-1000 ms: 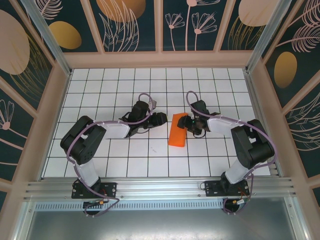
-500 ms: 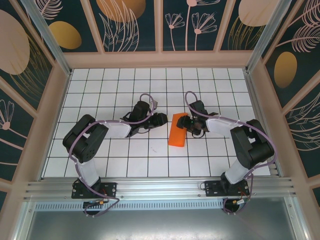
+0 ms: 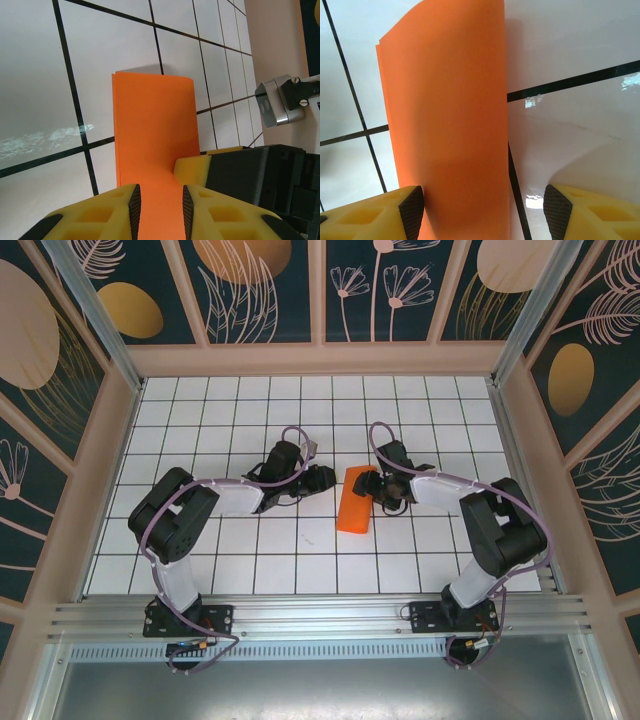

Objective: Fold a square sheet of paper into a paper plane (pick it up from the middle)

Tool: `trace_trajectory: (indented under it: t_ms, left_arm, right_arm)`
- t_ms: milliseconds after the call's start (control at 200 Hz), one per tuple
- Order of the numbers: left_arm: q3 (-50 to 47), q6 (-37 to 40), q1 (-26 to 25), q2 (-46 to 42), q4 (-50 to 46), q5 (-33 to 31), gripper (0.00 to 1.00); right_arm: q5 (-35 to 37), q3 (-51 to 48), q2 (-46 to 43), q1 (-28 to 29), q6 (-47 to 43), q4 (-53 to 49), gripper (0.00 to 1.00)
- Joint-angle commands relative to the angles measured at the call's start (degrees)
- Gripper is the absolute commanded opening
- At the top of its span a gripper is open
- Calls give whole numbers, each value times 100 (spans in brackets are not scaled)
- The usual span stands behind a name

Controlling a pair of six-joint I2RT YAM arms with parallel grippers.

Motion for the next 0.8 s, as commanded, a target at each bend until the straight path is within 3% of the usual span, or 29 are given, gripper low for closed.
trace_trajectory:
  t_ms: [0,796]
  left_arm:
    - [155,-50,-50,124,82,132,31]
    - [256,-85,-127,306,-55,206,23]
  right_arm:
    - [173,165,226,175,74,-40,68]
    - [614,400,366,332,-207,-356,66]
